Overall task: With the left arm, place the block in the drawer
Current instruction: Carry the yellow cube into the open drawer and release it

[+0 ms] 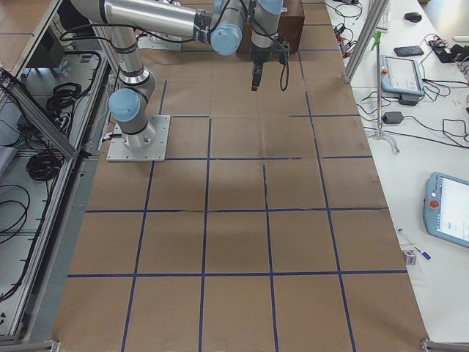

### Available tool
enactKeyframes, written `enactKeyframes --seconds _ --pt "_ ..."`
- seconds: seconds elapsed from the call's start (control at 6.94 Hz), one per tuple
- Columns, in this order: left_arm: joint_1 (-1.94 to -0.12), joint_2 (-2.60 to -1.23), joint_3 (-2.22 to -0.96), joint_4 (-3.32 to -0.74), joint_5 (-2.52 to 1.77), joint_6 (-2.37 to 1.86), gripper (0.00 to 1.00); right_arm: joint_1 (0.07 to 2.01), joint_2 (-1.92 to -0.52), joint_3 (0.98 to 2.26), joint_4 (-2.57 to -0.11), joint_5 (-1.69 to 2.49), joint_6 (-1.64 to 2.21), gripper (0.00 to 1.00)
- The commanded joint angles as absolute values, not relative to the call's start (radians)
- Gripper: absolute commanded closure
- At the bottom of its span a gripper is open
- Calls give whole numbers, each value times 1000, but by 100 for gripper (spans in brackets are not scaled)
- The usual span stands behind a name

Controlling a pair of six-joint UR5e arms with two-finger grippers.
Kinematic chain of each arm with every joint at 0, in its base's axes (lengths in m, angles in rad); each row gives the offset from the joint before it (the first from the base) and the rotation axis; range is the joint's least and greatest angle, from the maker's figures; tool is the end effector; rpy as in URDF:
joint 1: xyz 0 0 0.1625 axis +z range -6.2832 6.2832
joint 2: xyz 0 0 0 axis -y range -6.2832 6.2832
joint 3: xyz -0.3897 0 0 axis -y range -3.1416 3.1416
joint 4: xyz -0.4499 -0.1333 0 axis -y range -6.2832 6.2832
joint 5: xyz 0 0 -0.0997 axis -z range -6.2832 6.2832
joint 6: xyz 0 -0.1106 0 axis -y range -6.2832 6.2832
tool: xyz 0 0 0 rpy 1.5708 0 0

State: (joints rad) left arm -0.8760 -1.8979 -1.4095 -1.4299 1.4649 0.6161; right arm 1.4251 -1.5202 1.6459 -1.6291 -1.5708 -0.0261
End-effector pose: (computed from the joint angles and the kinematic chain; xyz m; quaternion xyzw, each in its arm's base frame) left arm 0.3149 -0.6043 0.3449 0.0399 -0.9977 0.0224 0.0495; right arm 0.0509 -0.5715 0.3782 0.0597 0.9976 0.0336 0.0029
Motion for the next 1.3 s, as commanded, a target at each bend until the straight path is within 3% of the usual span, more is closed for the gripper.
enactKeyframes --seconds 0.0,1.01,1.15 --pt "-987 -1818 -1503 -1428 1463 476 63 1425 -1520 1646 -1629 -1571 -26 0" --pt "-1028 -1828 -1660 -1250 1463 420 61 1425 -1520 1646 -1629 -1571 -26 0" --pt "-1028 -1830 -1669 -1249 1463 419 44 1425 -1520 1644 -1629 -1571 -26 0"
